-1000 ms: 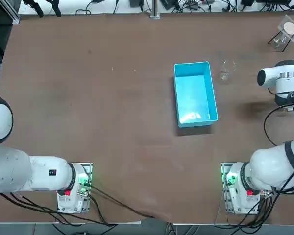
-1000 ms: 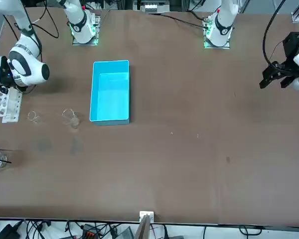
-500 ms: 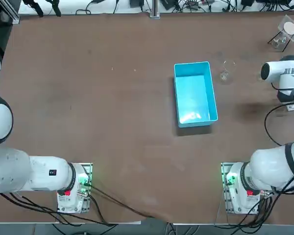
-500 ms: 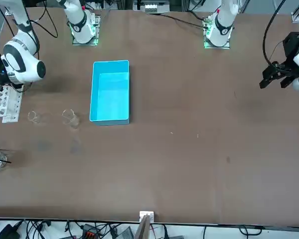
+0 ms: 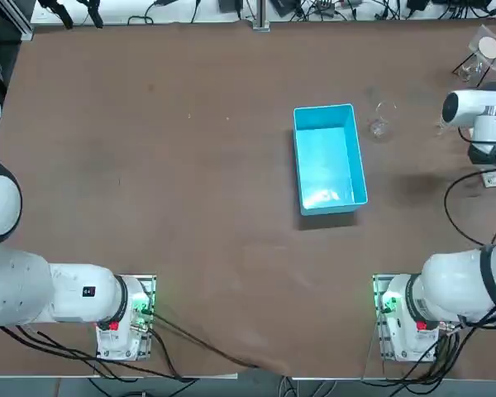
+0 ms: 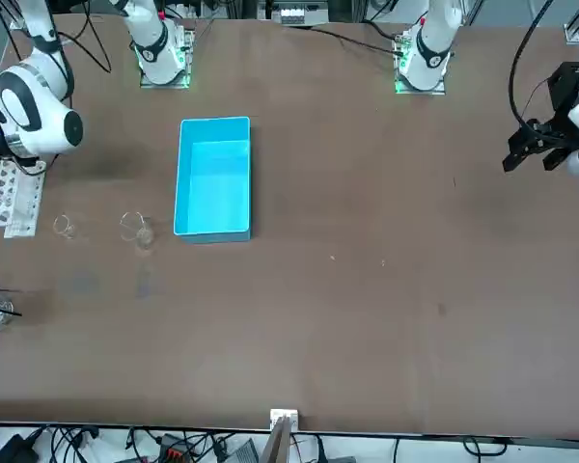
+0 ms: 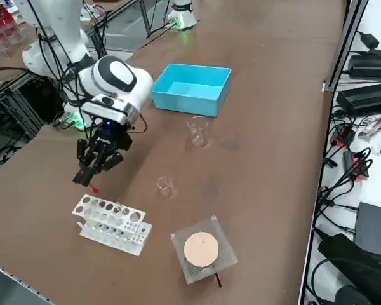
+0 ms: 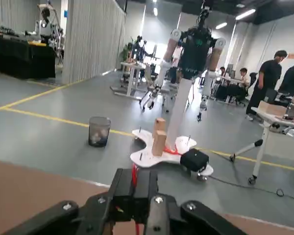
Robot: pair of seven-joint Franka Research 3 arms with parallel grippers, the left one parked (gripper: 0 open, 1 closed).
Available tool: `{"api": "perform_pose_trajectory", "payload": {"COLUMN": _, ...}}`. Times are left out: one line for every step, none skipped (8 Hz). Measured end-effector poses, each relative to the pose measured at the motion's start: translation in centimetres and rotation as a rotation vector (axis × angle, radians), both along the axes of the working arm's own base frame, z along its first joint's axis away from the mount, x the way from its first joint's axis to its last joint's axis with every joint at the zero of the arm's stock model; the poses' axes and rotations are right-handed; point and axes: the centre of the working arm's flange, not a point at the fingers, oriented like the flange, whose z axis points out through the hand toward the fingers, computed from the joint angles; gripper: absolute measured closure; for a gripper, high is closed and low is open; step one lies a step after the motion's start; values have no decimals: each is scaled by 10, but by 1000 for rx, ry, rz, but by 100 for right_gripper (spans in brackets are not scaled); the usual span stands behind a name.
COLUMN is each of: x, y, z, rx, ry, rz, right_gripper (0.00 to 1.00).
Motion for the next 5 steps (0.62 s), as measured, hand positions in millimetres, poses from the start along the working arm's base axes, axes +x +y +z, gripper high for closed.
{"api": "perform_pose_trajectory", "payload": {"x": 14, "y": 24, "z": 10, "rx": 31, "ry": -2, "rz": -5, "right_gripper": 98}}
{"api": "perform_pose_trajectory", "payload": {"x": 32, "y": 51, "z": 25, "rx": 54, "ry": -12, "rz": -21, "right_gripper": 98}}
{"api": "perform_pose_trajectory", "payload": {"x": 51, "y": 79, "z": 42, "rx": 76, "ry": -20, "rz": -34, "right_gripper": 98}}
{"api": "perform_pose_trajectory", "payload": {"x": 67, "y": 102, "z": 58, "rx": 98, "ry": -32, "rz": -30, "right_gripper": 98}}
{"api": "perform_pose_trajectory", "payload": {"x": 83, "y": 121, "z": 69, "rx": 107, "ry": -50, "rz": -13, "right_gripper": 98}}
